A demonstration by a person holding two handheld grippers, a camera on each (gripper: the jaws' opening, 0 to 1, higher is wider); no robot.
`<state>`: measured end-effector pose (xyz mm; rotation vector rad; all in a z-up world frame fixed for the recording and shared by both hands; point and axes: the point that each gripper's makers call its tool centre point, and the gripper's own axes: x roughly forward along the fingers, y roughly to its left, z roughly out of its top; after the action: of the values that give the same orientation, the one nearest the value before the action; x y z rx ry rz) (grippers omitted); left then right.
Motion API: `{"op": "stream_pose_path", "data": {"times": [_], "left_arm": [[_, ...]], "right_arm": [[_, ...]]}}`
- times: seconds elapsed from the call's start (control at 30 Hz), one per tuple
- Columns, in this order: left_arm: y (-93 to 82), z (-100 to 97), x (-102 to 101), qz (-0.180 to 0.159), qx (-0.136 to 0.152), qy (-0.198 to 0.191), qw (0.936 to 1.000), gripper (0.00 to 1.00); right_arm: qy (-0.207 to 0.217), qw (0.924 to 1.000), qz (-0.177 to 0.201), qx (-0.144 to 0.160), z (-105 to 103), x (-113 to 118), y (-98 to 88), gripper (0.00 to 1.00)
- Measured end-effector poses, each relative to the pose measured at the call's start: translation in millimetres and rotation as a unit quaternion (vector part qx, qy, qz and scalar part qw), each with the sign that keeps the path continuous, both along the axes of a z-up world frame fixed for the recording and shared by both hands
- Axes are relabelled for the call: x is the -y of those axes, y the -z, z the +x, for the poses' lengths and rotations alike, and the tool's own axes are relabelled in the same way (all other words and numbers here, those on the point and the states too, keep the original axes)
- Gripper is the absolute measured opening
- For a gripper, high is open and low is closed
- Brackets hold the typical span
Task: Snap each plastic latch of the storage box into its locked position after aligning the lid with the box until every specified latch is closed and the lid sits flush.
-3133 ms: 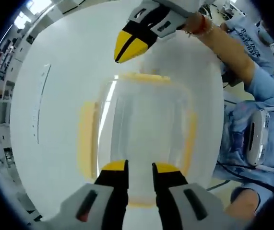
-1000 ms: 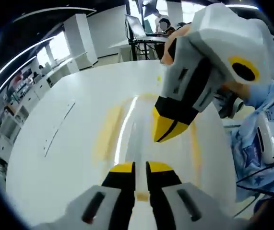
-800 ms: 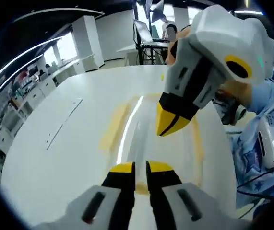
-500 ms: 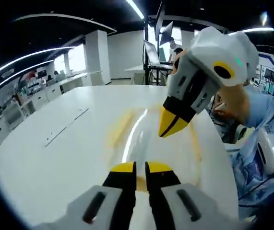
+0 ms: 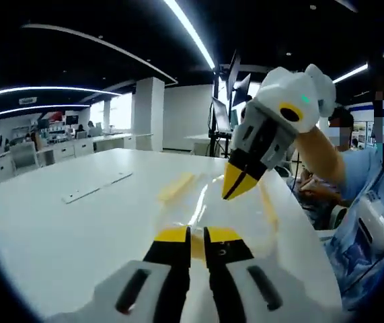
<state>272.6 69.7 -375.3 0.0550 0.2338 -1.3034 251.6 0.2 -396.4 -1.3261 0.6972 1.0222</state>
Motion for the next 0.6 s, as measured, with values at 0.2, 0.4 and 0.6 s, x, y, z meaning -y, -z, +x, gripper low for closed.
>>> {"op": "stream_pose_path", "data": {"times": [0.2, 0.4, 0.6], "left_arm": [[8.8, 0.7, -7, 0.0, -0.022, 0.01, 0.9997, 0.06], [19.2, -0.7, -8, 0.006, -0.027, 0.024, 0.9993, 0.01], [28.9, -6.6, -9, 0.023, -0.031, 0.038, 0.9985, 0.01]], "right_arm": [[-0.008, 0.9999, -0.011, 0.005, -2, 0, -0.3, 0.0], [-0.001, 0.9999, -0.015, -0.005, -4, 10, -0.8, 0.0], [0.004, 0.9999, 0.007, -0.015, -5, 13, -0.7, 0.0]]}}
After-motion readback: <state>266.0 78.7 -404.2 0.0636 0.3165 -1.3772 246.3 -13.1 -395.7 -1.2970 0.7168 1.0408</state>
